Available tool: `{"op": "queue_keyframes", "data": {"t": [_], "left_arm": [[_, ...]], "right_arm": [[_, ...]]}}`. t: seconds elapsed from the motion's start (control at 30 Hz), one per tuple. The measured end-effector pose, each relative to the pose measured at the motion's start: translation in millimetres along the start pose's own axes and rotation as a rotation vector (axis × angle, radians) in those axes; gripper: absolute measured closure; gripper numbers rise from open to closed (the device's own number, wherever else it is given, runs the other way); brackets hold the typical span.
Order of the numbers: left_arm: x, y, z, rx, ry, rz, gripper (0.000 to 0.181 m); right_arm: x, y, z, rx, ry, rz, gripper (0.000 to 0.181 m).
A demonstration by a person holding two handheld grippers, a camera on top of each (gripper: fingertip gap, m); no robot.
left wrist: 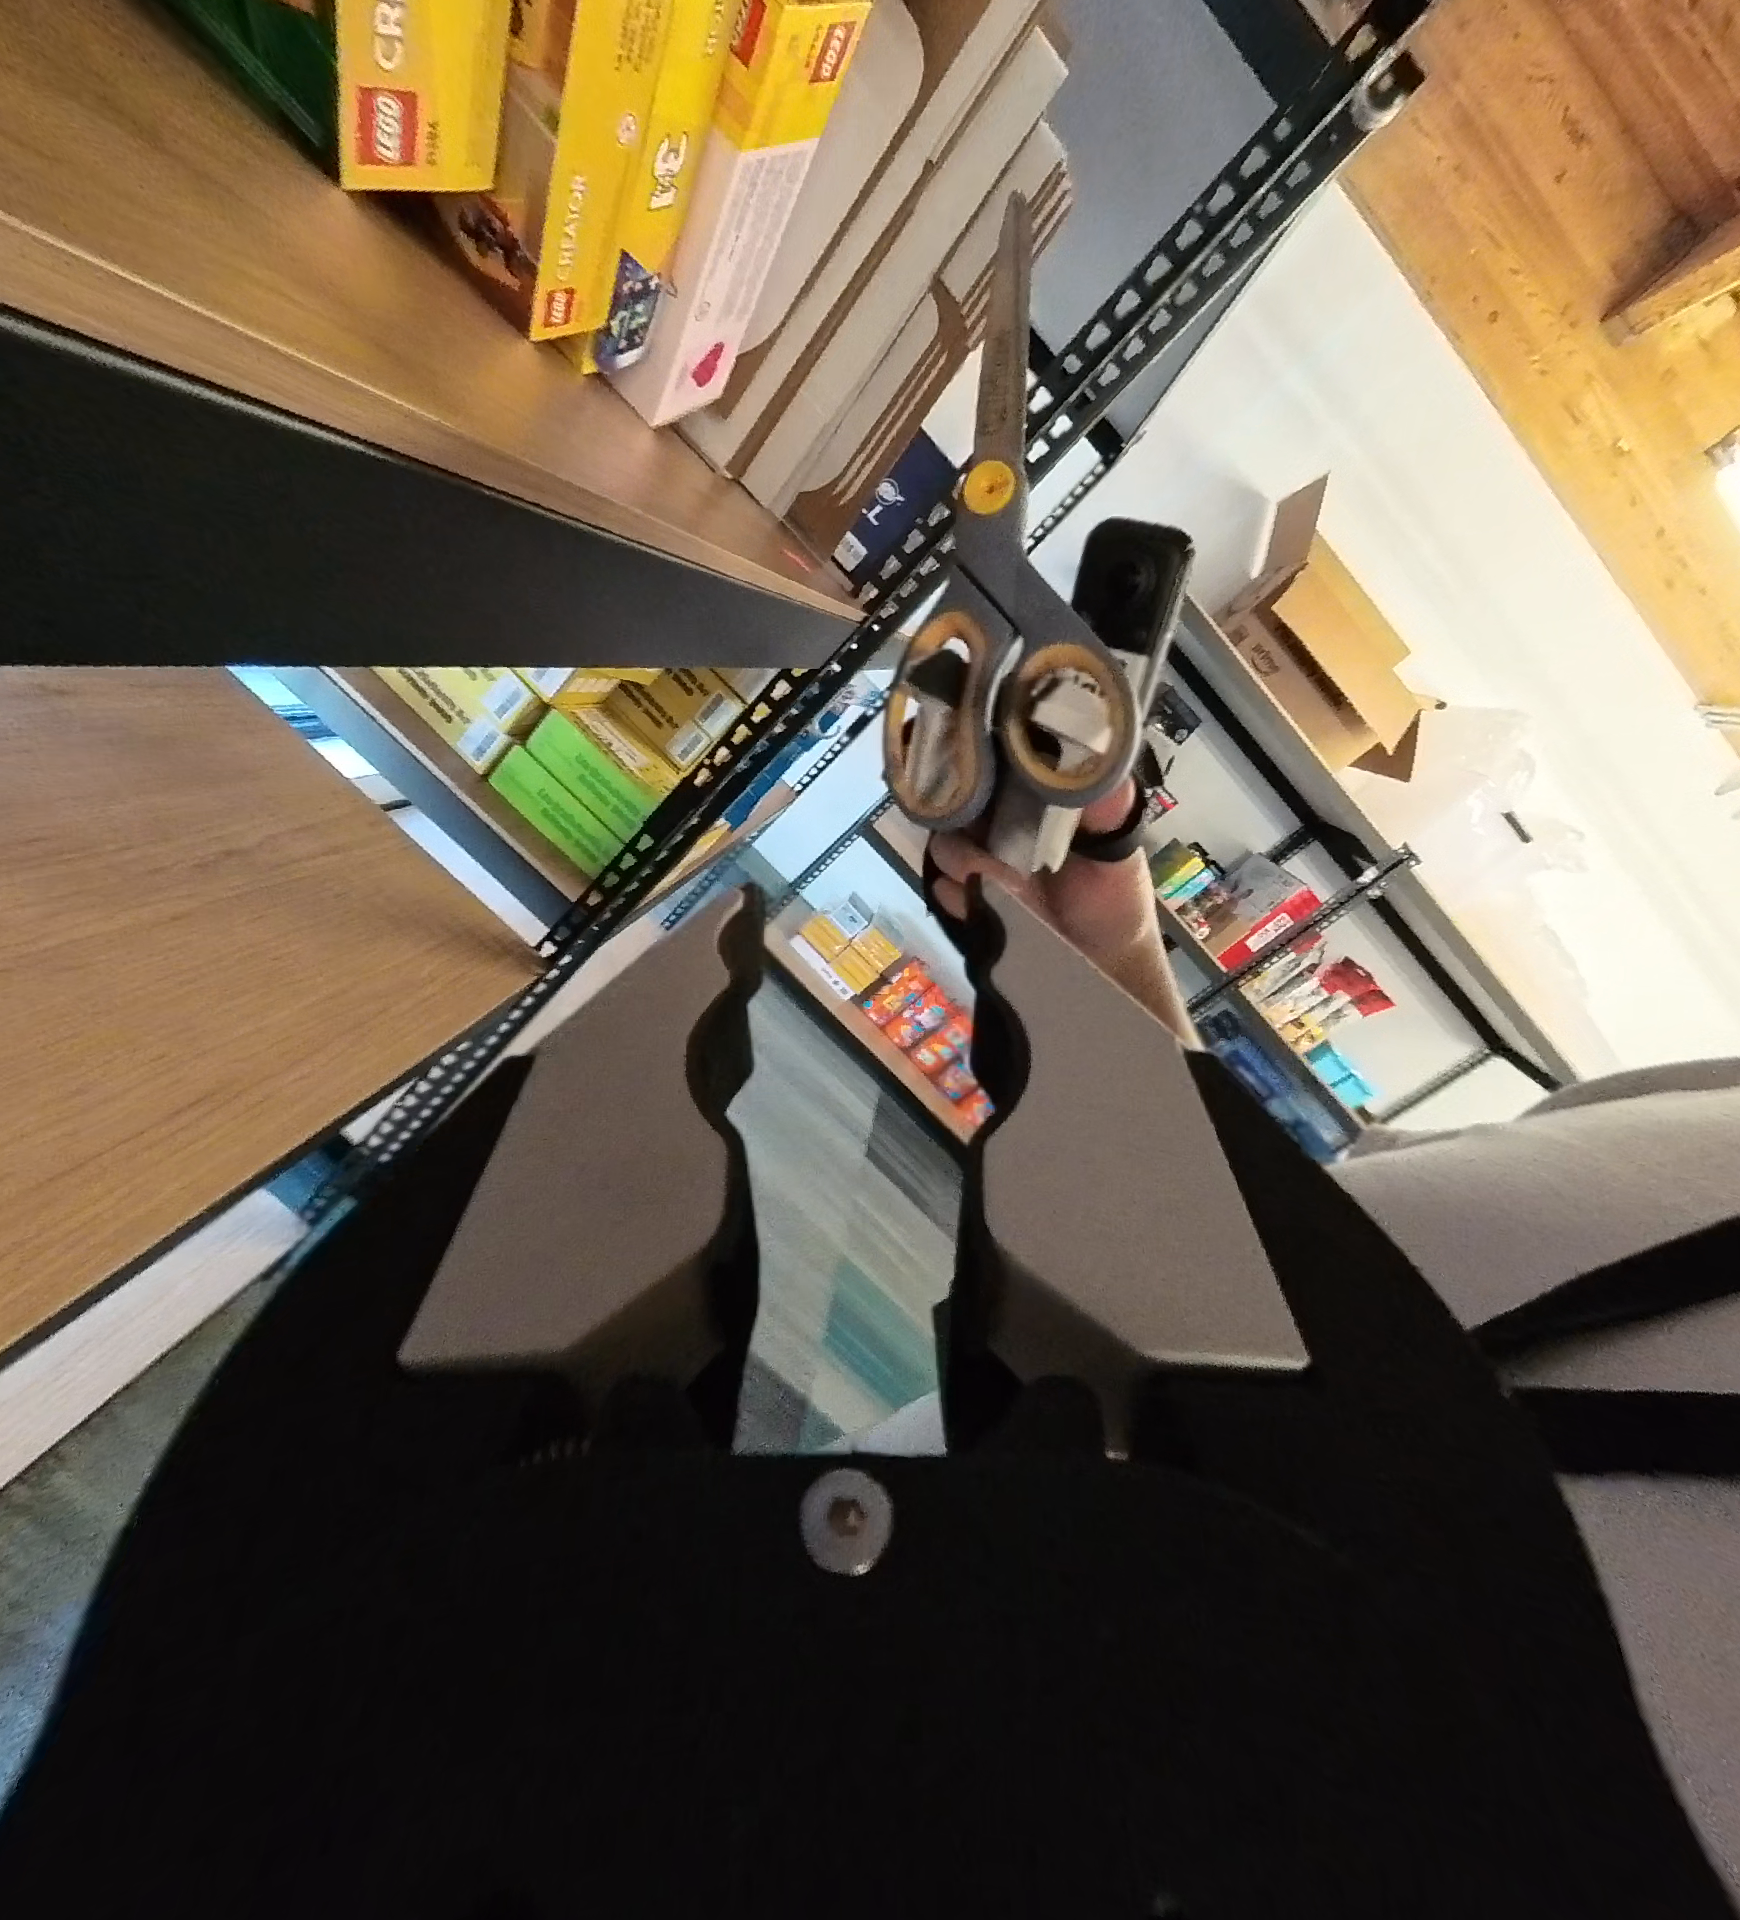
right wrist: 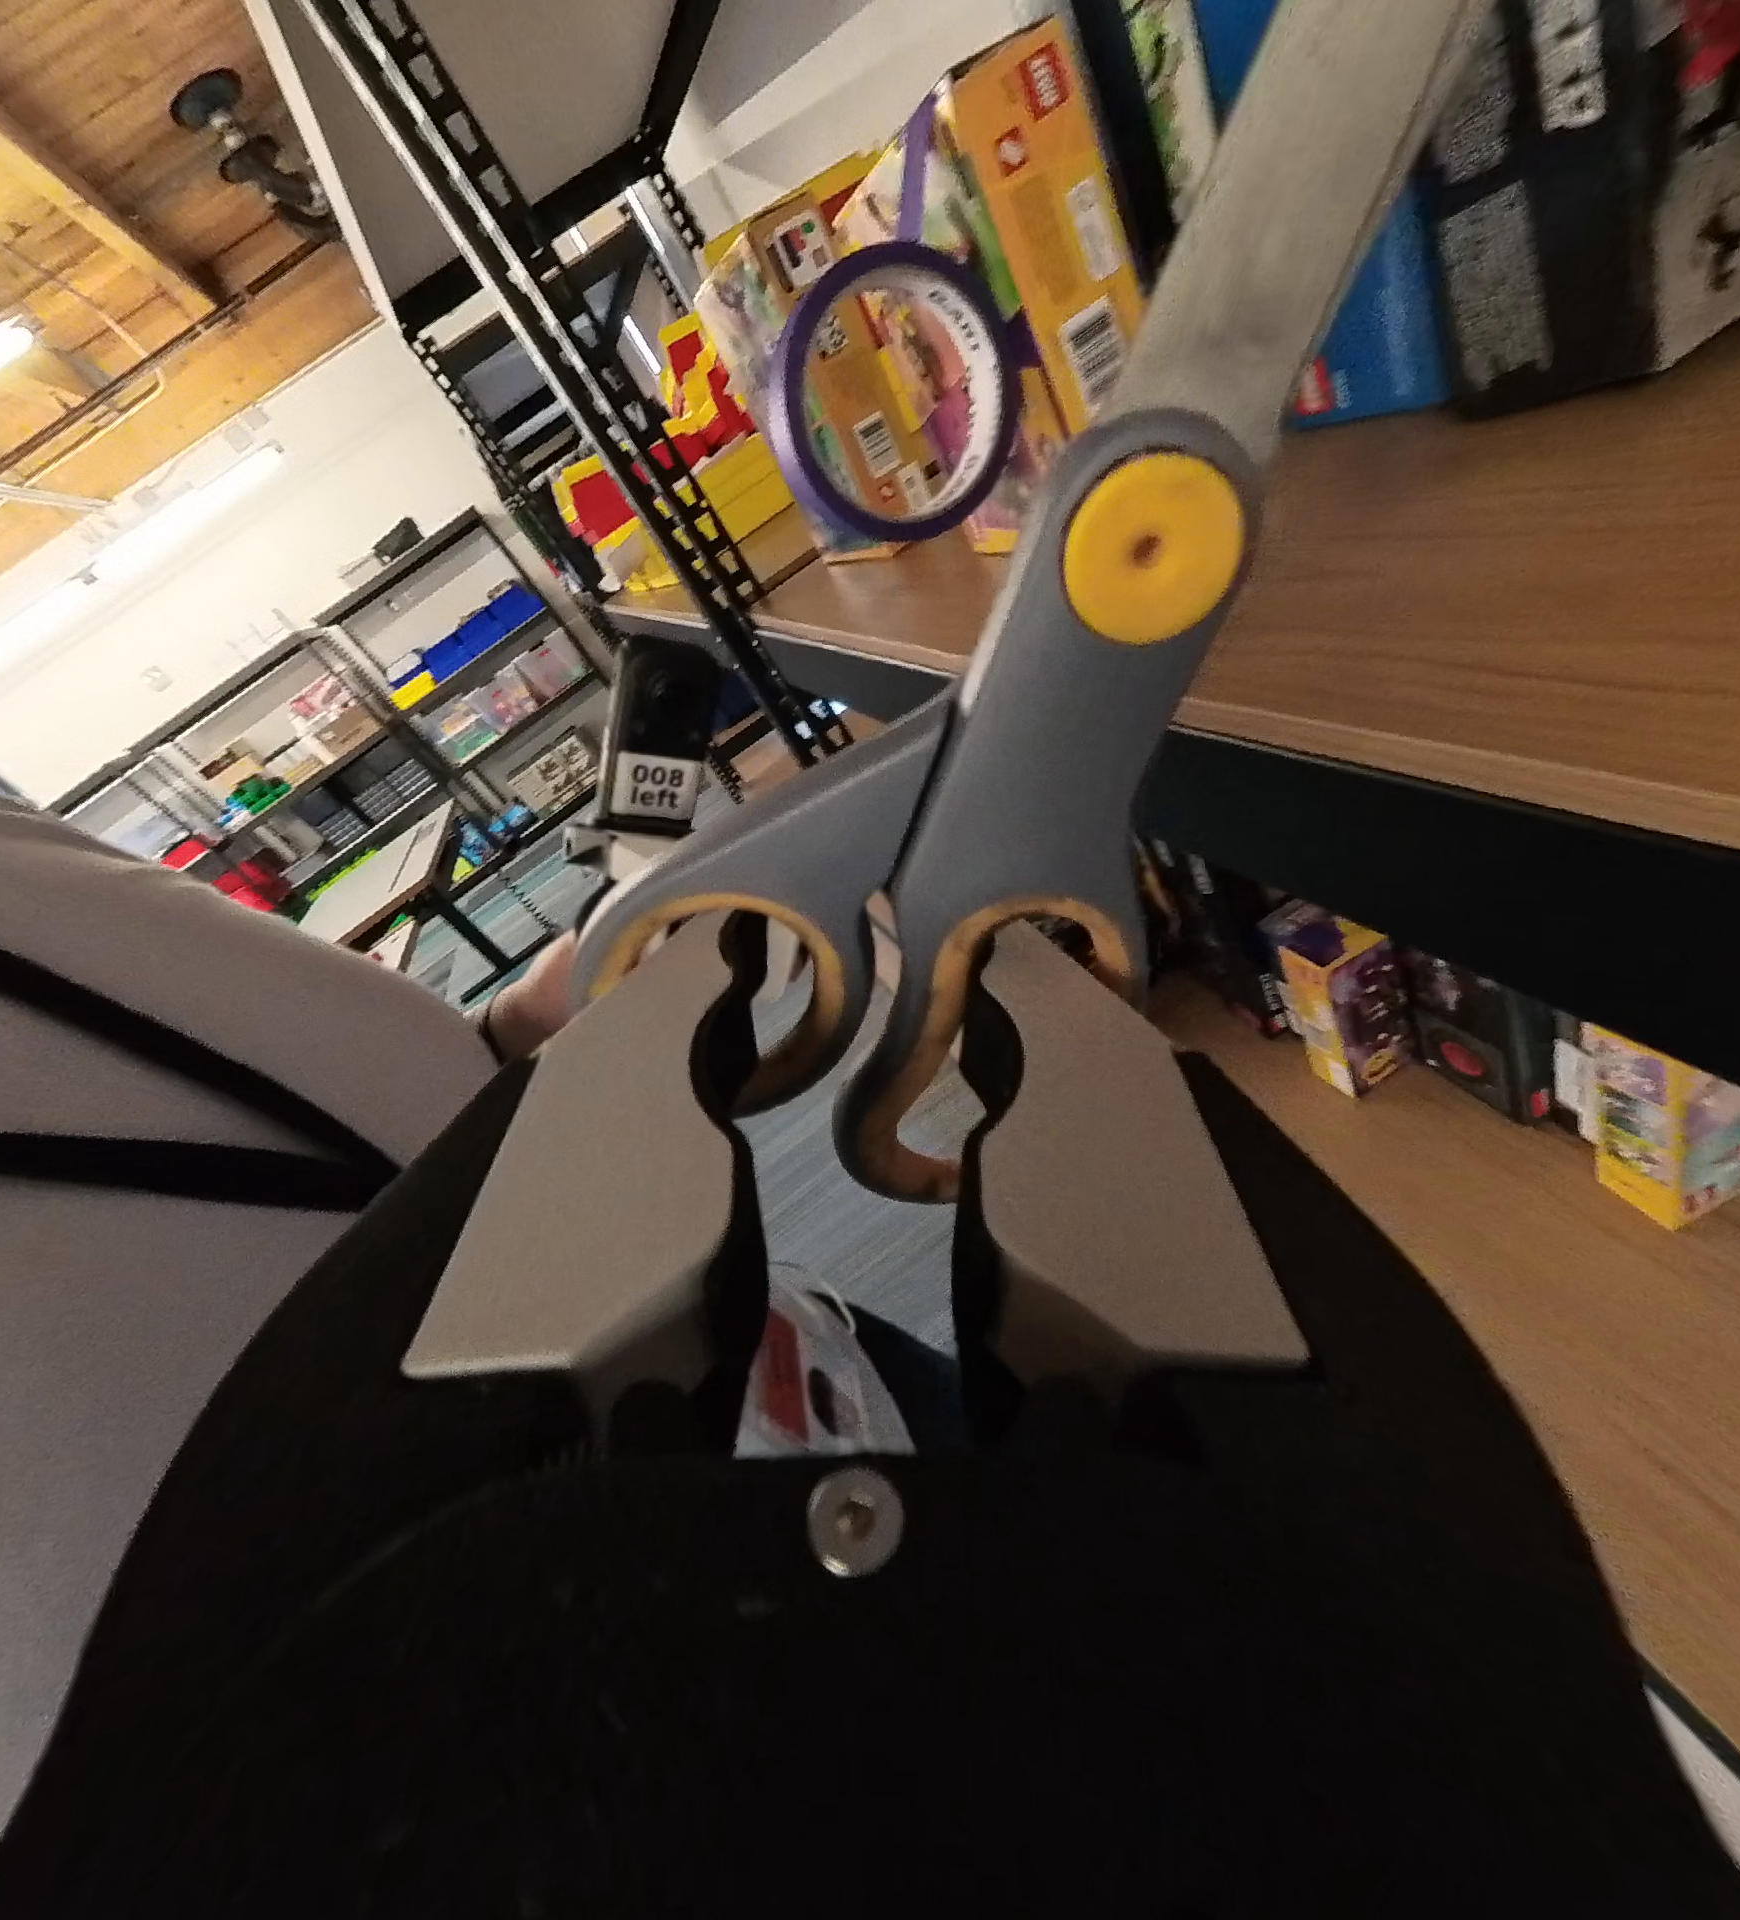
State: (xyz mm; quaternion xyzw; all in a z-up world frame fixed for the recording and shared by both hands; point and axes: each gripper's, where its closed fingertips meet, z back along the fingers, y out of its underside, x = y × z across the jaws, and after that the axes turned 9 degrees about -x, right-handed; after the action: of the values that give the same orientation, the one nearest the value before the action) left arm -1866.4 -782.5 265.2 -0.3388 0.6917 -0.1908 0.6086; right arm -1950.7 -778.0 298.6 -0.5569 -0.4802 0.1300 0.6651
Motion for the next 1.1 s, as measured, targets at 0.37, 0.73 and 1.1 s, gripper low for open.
{"op": "queue_keyframes", "data": {"t": [0.37,0.73,1.1], "left_arm": [[37,-56,80,-0.131,-0.217,-0.278,0.147],[57,-133,112,-0.161,-0.626,-0.615,0.135],[65,-167,65,-0.439,-0.944,-0.764,0.110]], "right_arm": [[44,11,-78,0.178,-0.285,-0.115,0.131],[45,-37,-124,0.274,-0.592,-0.232,0.130],[28,-34,-97,0.548,-0.739,-0.308,0.140]]}}
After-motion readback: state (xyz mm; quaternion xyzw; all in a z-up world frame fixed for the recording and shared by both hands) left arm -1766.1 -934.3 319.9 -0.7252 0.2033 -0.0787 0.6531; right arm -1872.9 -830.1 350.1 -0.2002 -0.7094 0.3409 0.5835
